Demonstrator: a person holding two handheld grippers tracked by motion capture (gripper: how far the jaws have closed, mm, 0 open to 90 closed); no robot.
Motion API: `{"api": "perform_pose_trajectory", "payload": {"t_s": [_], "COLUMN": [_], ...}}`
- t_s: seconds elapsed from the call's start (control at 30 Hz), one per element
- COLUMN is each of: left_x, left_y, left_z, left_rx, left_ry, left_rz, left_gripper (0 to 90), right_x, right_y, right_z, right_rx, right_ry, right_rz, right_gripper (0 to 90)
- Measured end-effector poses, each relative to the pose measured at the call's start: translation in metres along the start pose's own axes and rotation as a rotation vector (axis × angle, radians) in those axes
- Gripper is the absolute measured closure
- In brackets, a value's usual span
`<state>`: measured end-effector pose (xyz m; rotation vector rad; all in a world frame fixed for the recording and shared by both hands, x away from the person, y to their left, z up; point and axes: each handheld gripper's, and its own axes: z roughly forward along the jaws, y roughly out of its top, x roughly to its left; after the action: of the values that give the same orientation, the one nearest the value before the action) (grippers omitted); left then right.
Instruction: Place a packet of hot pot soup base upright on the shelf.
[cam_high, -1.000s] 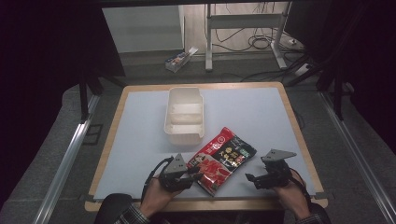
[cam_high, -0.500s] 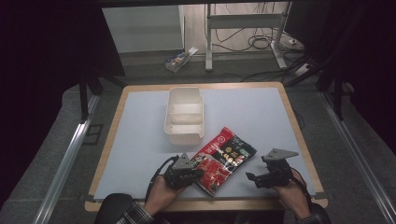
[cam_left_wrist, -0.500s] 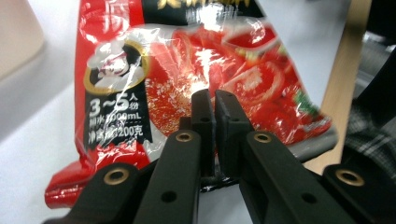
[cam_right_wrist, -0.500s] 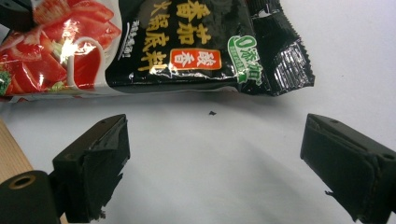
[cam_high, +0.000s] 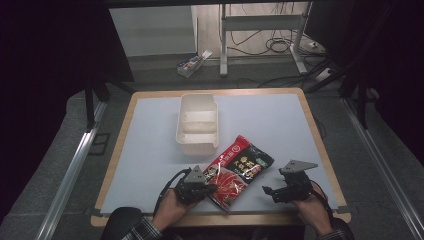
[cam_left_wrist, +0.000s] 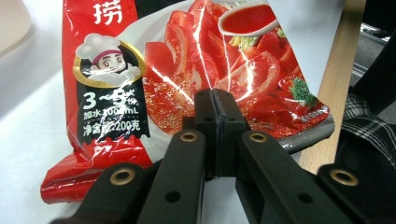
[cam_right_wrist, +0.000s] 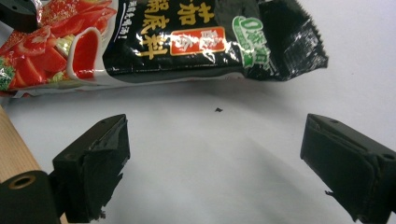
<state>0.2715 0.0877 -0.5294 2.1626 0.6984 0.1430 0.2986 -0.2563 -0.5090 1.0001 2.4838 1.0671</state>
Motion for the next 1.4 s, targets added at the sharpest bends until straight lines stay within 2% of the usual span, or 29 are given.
{"api": "perform_pose_trajectory", "payload": {"t_s": [0.13, 0.33, 0.43, 0.5, 0.6, 0.77, 0.9, 1.03, 1.07, 1.1, 1.13, 1.2, 1.33, 1.4], "left_x": [0.0, -0.002, -0.004, -0.005, -0.007, -0.009, -0.009, -0.01, -0.01, -0.01, -0.01, -0.01, -0.01, -0.01], "left_y": [-0.001, -0.002, -0.003, -0.003, -0.004, -0.004, -0.005, -0.006, -0.007, -0.007, -0.008, -0.008, -0.008, -0.008], "left_z": [-0.001, 0.0, 0.0, -0.001, 0.0, -0.001, -0.001, -0.001, -0.001, -0.001, -0.001, -0.001, -0.001, -0.001], "left_rx": [0.002, -0.002, -0.001, 0.003, 0.005, 0.01, 0.012, 0.015, 0.015, 0.015, 0.015, 0.014, 0.012, 0.012], "left_ry": [-0.003, 0.001, 0.014, 0.024, 0.039, 0.04, 0.04, 0.042, 0.042, 0.041, 0.041, 0.043, 0.044, 0.043], "left_rz": [-0.002, -0.004, 0.007, 0.023, 0.034, 0.04, 0.039, 0.041, 0.042, 0.042, 0.041, 0.043, 0.044, 0.043], "left_gripper": [89.8, 89.9, 90.0, 90.0, 90.0, 90.0, 90.0, 90.0, 90.0, 90.0, 90.0, 90.0, 90.0, 90.0], "right_x": [0.001, 0.005, 0.008, 0.013, 0.018, 0.02, 0.018, 0.016, 0.014, 0.014, 0.014, 0.014, 0.016, 0.015], "right_y": [0.0, 0.0, -0.001, -0.001, 0.0, 0.0, 0.002, 0.005, 0.008, 0.008, 0.013, 0.015, 0.029, 0.037], "right_z": [0.002, 0.006, 0.01, 0.014, 0.017, 0.019, 0.017, 0.013, 0.012, 0.012, 0.011, 0.01, 0.007, 0.008], "right_rx": [0.008, 0.034, 0.056, 0.082, 0.101, 0.104, 0.088, 0.044, 0.013, 0.013, -0.007, -0.013, -0.046, -0.048], "right_ry": [0.007, 0.047, 0.071, 0.106, 0.116, 0.126, 0.127, 0.126, 0.134, 0.134, 0.128, 0.123, 0.144, 0.14], "right_rz": [-0.007, -0.006, -0.021, -0.035, -0.055, -0.058, -0.036, -0.006, -0.002, -0.002, -0.009, -0.013, -0.003, 0.011], "right_gripper": [8.2, 8.2, 8.2, 8.2, 8.2, 8.2, 8.2, 8.2, 8.1, 8.1, 8.1, 8.0, 7.8, 7.4]}}
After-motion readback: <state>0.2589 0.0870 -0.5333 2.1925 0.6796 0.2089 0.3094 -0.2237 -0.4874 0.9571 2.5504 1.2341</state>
